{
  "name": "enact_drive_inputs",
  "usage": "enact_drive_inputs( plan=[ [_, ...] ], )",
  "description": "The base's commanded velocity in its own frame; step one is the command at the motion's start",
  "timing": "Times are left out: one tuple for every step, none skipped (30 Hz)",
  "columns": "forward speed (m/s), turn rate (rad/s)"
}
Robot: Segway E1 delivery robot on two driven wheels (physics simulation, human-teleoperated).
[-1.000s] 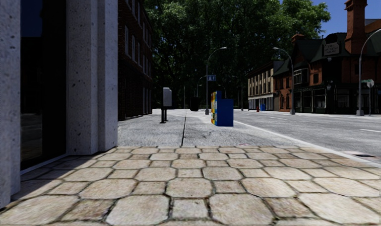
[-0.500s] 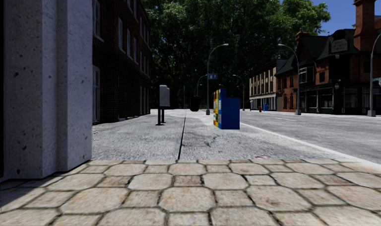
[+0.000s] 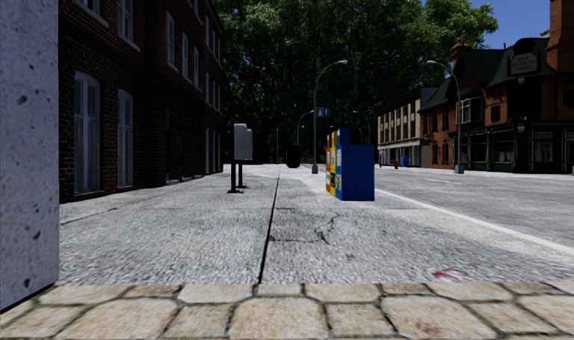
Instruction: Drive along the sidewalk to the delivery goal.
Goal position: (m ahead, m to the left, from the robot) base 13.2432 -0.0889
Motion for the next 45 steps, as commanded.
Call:
enact_drive_inputs(
  plan=[
    [2.00, -0.10],
    [2.00, -0.16],
    [2.00, -0.18],
    [2.00, -0.18],
    [2.00, -0.18],
    [2.00, -0.18],
    [2.00, -0.18],
    [2.00, -0.18],
    [2.00, -0.18],
    [2.00, -0.18],
    [2.00, -0.18],
    [2.00, -0.18],
    [2.00, -0.18],
    [2.00, -0.18],
    [2.00, -0.18],
    [2.00, -0.18],
    [2.00, -0.18],
    [2.00, -0.18],
    [2.00, -0.18],
    [2.00, -0.18],
    [2.00, -0.17],
    [2.00, -0.17],
    [2.00, -0.17],
    [2.00, -0.01],
    [2.00, 0.00],
    [2.00, 0.00],
    [2.00, 0.00],
    [2.00, 0.00],
    [2.00, 0.00],
    [2.00, 0.00],
    [2.00, 0.00],
    [2.00, 0.00],
    [2.00, 0.00],
    [2.00, 0.00],
    [2.00, 0.00],
    [2.00, 0.00],
    [2.00, 0.00],
    [2.00, 0.00],
    [2.00, 0.00],
    [2.00, 0.00],
    [2.00, 0.00],
    [2.00, 0.00],
    [2.00, 0.00],
    [2.00, 0.00],
    [2.00, 0.00]
  ],
)
